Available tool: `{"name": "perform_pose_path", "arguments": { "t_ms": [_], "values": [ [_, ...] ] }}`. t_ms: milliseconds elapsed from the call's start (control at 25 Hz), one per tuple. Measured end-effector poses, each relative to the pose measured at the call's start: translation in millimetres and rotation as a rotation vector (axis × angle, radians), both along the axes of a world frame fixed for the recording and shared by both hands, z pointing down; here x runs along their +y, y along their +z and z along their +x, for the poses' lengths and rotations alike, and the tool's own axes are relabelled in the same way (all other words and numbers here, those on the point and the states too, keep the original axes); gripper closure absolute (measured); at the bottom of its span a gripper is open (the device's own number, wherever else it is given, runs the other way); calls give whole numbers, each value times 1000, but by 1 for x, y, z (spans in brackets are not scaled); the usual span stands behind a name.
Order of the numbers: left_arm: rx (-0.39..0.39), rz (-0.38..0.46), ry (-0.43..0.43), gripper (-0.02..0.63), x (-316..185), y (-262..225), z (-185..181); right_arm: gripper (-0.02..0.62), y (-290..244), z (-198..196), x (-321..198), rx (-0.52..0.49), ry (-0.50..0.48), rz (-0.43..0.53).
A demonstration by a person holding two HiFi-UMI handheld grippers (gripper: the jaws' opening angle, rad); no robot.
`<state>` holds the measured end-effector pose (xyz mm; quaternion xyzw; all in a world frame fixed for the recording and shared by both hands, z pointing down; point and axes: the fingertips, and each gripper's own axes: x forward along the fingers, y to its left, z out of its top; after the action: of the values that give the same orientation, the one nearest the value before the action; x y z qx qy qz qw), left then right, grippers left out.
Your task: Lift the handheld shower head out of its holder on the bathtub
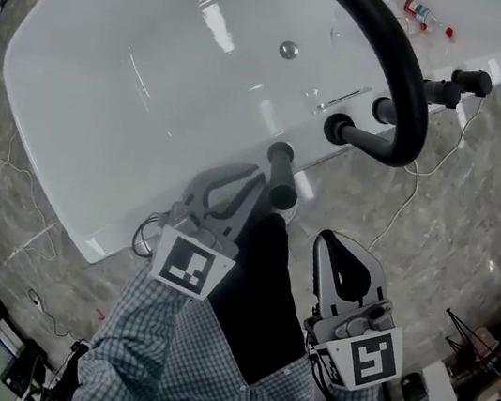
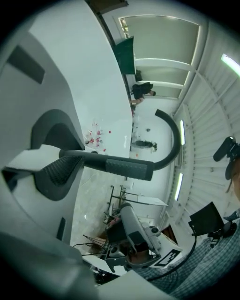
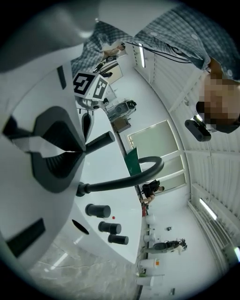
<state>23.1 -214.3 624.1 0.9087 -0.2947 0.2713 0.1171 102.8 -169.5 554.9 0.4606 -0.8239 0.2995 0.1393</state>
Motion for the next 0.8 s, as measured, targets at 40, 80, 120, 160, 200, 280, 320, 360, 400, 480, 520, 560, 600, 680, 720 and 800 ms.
{"name": "perform_pose_path", "arguments": {
  "t_ms": [40, 80, 120, 160, 200, 280, 320, 360, 400, 480, 520, 560, 600, 680, 720, 800],
  "values": [
    [-21, 1, -5, 595, -2, 6, -1, 577, 2, 2, -2, -8, 4, -2],
    [-38, 2, -10, 595, -3, 12, -2, 577, 4, 3, -5, -16, 2, -1],
    [-49, 2, -16, 594, -4, 18, -2, 577, 6, 4, -6, -22, -2, 3],
    [-57, -1, -23, 593, -5, 23, -3, 577, 8, 5, -7, -27, -8, 7],
    [-64, -6, -26, 586, -5, 28, -4, 577, 11, 5, -8, -28, -11, 8],
    [-80, -21, -17, 547, -3, 37, -4, 577, 17, 6, -8, -27, -12, 1],
    [-92, -27, -2, 529, -1, 42, -4, 577, 20, 7, -7, -26, -11, -4],
    [-107, -30, 16, 515, 2, 47, -3, 577, 23, 8, -7, -26, -8, -8],
    [-122, -29, 34, 503, 4, 51, -1, 577, 25, 9, -7, -27, -4, -13],
    [-144, -24, 54, 491, 5, 59, 3, 577, 30, 12, -8, -32, 4, -23],
    [-146, -23, 52, 489, 3, 62, 6, 577, 32, 14, -8, -35, 8, -27],
    [-145, -22, 47, 488, 1, 64, 10, 578, 35, 17, -8, -38, 12, -32],
    [-143, -18, 44, 488, -1, 66, 14, 577, 37, 20, -8, -41, 17, -36],
    [-140, -5, 42, 488, -5, 68, 21, 578, 40, 24, -6, -46, 26, -43],
    [-140, 1, 42, 488, -7, 69, 23, 577, 41, 25, -5, -50, 28, -46],
    [-140, 12, 40, 488, -9, 69, 27, 577, 43, 25, -3, -58, 28, -50]
  ]
}}
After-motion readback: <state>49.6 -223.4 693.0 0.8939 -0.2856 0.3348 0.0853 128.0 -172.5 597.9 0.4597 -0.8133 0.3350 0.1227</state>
